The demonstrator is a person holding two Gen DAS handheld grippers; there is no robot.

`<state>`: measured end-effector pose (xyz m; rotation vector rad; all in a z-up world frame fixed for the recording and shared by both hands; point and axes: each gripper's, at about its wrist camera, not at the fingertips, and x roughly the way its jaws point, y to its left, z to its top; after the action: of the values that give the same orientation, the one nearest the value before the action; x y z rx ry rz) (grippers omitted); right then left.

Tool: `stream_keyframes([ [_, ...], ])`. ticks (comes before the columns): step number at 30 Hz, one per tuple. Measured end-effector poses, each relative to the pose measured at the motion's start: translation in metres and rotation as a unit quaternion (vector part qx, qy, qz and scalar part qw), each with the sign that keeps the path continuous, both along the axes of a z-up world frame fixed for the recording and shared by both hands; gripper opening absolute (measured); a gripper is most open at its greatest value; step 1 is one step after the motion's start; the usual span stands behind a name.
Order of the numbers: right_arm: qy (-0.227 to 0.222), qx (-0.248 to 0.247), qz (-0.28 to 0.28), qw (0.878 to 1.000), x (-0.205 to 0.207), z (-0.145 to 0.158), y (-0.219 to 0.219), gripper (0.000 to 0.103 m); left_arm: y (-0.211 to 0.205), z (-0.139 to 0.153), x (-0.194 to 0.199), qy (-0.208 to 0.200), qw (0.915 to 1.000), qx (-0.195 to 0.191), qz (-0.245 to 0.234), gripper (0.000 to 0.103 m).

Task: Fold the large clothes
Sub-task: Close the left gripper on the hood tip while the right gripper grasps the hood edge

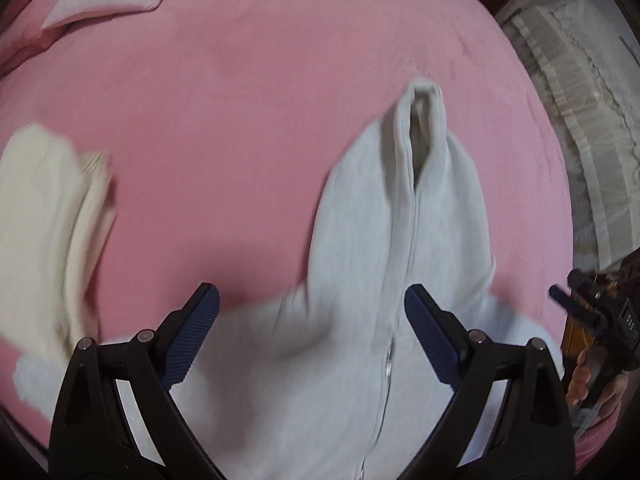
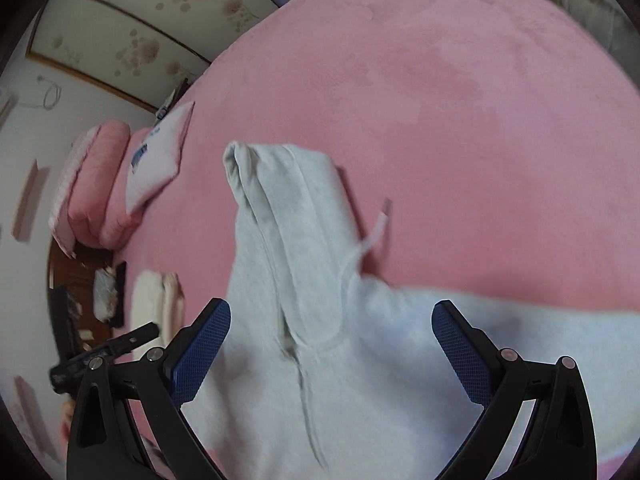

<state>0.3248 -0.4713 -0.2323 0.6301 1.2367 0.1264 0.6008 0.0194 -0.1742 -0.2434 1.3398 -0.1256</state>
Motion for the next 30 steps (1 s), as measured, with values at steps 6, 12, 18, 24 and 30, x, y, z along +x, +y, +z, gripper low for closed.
stream_keyframes([
  [6, 0.003, 0.031, 0.018, 0.999, 0.118, -0.054, 0.026, 0.102, -0.014, -0.057, 0.079, -0.023, 0.9972, -0.071, -0.011, 0.091],
  [12, 0.005, 0.054, -0.009, 0.998, 0.181, -0.096, 0.021, 0.084, -0.032, -0.107, 0.119, -0.042, 0.9942, -0.086, -0.049, 0.078],
  [18, -0.010, 0.063, 0.015, 0.998, 0.250, -0.126, 0.026, 0.024, -0.054, -0.149, 0.161, -0.024, 0.9830, -0.173, -0.058, 0.062],
  [24, -0.033, 0.087, 0.037, 0.995, 0.296, -0.126, 0.040, 0.009, -0.066, -0.144, 0.169, -0.079, 0.9753, -0.192, -0.077, 0.013],
  [30, -0.094, 0.076, 0.059, 0.991, 0.314, -0.064, 0.050, 0.008, -0.068, -0.090, 0.141, -0.185, 0.9277, -0.277, -0.169, 0.013],
])
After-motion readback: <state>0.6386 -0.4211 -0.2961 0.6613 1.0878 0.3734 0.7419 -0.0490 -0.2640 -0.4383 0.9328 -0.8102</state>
